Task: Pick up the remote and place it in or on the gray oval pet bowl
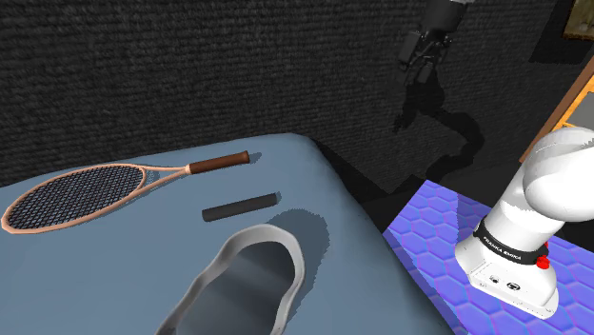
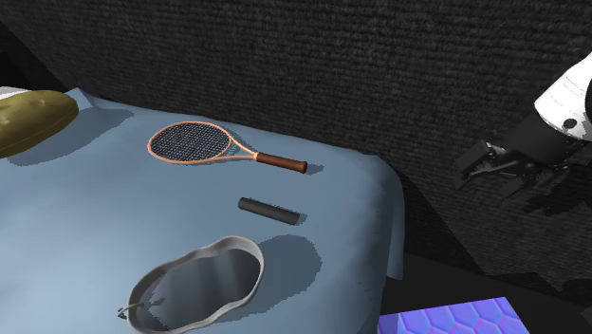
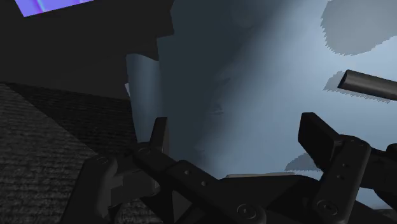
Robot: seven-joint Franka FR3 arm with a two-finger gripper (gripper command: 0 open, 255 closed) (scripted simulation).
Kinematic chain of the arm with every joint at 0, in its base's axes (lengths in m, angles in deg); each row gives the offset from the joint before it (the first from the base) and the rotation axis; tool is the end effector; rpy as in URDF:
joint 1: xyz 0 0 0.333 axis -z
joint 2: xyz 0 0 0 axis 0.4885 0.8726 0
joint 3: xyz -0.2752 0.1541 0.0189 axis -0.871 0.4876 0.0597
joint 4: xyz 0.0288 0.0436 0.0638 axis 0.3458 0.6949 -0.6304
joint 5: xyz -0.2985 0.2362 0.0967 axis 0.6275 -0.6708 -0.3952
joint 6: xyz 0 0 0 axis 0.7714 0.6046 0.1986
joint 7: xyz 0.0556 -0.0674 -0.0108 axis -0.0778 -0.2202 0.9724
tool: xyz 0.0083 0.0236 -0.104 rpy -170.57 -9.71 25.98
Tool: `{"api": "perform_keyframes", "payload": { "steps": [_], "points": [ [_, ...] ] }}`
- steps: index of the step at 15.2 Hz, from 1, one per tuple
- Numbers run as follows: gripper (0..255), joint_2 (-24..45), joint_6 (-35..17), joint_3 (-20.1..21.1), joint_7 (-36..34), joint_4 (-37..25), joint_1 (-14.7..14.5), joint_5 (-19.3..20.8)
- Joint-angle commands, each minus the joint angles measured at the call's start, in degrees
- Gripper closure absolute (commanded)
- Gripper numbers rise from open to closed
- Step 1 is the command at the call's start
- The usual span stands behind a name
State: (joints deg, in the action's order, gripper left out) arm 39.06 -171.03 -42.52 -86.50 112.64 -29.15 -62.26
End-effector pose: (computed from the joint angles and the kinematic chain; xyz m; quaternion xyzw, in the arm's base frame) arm 0.3077 -0.0129 0.5847 -0.9905 0.1000 -0.0500 0.0803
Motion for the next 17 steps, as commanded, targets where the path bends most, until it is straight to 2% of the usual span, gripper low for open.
{"api": "perform_keyframes", "payload": {
  "steps": [1,9,17],
  "points": [
    [0,0.0,0.0,0.0,0.0,0.0,0.0,0.0],
    [0,16.5,-9.6,2.0,8.3,-5.0,-6.2,-1.2],
    [0,32.4,-15.8,4.9,15.9,-13.0,-11.3,-1.8]
  ]
}}
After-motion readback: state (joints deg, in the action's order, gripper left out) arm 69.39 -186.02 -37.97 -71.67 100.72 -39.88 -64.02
